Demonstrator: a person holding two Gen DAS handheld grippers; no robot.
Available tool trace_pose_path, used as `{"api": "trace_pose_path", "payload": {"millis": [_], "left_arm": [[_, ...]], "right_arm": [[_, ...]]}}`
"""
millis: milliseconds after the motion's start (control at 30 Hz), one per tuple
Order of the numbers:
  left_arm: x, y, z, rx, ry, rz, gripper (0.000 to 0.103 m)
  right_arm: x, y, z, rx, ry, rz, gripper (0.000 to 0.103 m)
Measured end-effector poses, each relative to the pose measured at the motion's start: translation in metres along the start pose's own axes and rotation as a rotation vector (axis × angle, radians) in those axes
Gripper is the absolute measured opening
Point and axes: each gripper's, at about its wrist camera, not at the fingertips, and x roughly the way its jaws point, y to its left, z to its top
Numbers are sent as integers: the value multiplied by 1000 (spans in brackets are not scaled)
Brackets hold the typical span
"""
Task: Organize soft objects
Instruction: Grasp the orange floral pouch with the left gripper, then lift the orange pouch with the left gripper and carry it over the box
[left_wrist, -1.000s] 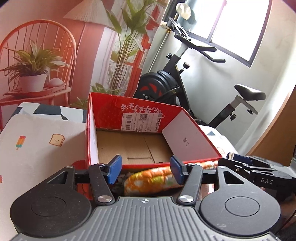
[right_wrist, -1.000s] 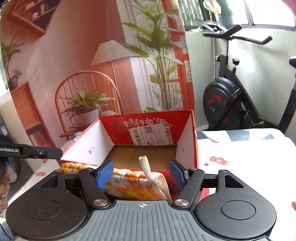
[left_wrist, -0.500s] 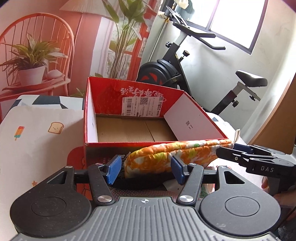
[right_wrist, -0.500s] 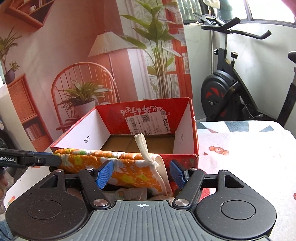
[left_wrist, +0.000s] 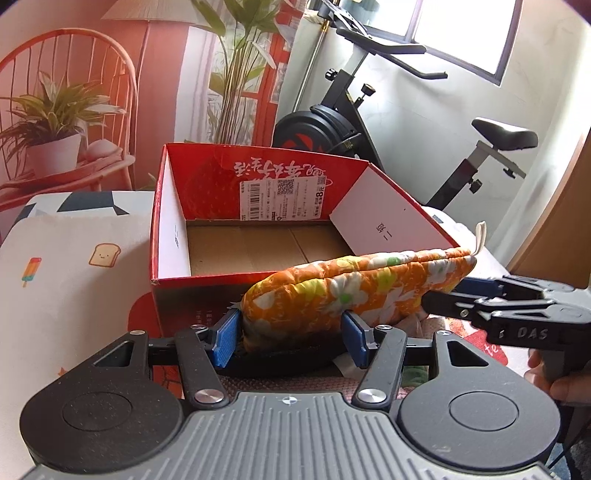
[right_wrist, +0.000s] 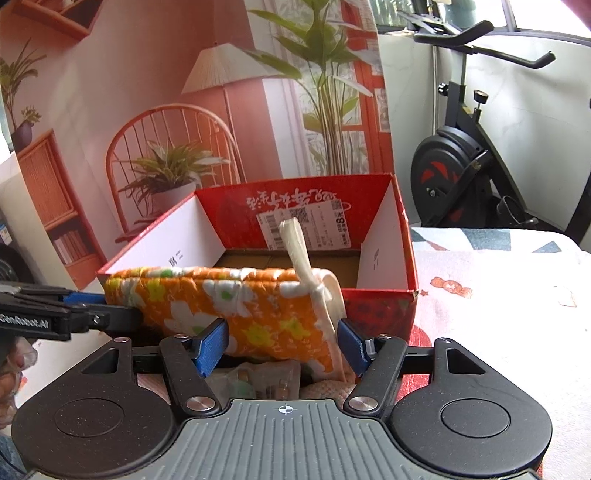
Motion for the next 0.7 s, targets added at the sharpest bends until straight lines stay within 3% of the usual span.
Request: {"api": "trace_pose_path", "payload": {"millis": [67, 100, 200, 300, 700], "left_arm": [[-1, 2, 0, -10, -2, -2, 57], [-2, 3, 0, -15, -2, -3, 48], [-3, 5, 0, -45, 5, -11, 35], [-8, 5, -2, -65, -8, -11, 21], [-37, -2, 6, -83, -125, -34, 16]], "right_arm": [[1, 2, -1, -7, 5, -5, 56], [1, 2, -1, -10, 5, -6, 51], [1, 4, 0, -20, 9, -17, 26], [-1, 3, -1, -13, 5, -19, 16], [-37, 10, 16, -36, -101, 20, 12]]}}
